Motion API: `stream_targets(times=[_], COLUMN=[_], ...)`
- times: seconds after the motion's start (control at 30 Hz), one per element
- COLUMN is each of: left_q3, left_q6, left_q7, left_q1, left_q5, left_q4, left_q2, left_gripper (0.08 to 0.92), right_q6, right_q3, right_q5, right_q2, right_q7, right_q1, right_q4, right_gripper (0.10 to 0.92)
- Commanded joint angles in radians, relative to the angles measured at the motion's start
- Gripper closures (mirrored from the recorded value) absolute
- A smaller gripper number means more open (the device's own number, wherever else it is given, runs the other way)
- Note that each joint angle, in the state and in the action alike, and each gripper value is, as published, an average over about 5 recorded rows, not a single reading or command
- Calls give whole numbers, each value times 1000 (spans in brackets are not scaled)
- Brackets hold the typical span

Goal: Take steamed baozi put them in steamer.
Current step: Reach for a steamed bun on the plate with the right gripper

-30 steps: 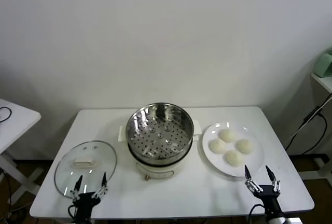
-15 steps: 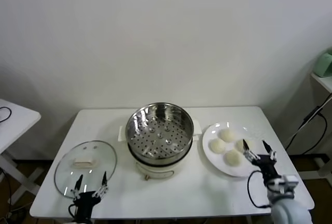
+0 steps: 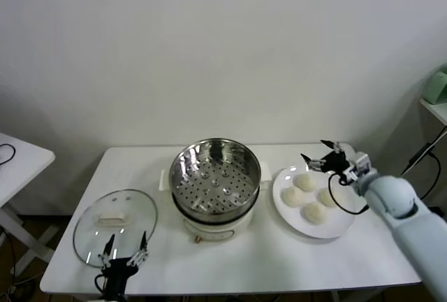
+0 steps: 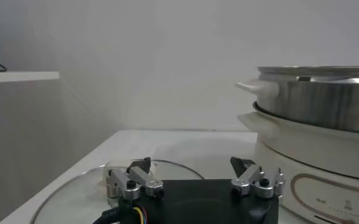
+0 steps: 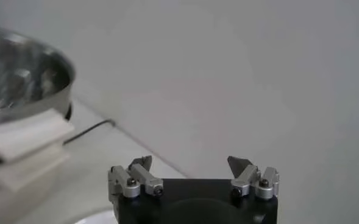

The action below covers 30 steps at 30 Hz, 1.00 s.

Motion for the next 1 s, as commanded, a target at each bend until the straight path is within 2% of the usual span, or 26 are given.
stream_targets(times=[0.03, 0.2, 0.43, 1.0], left_q3=[0, 1, 1, -16], left_q6=[-2, -8, -6, -22], left_q7=[0, -1, 1, 2], left_q1=[-2, -9, -24, -34], left_q5=[4, 7, 9, 14], left_q4=[1, 9, 11, 45], left_q2=[1, 0, -8, -3], left_gripper=[177, 177, 177, 177], right_q6=[167, 261, 266, 319], right_q3=[-833, -1085, -1224, -971], right_q5=[-156, -82, -55, -173], right_q2=[-134, -5, 209, 442], right_q7=[-515, -659, -710, -639], right_q1=[780, 964, 994, 694], right_q4=[-307, -461, -641, -917], right_gripper=[203, 203, 203, 203])
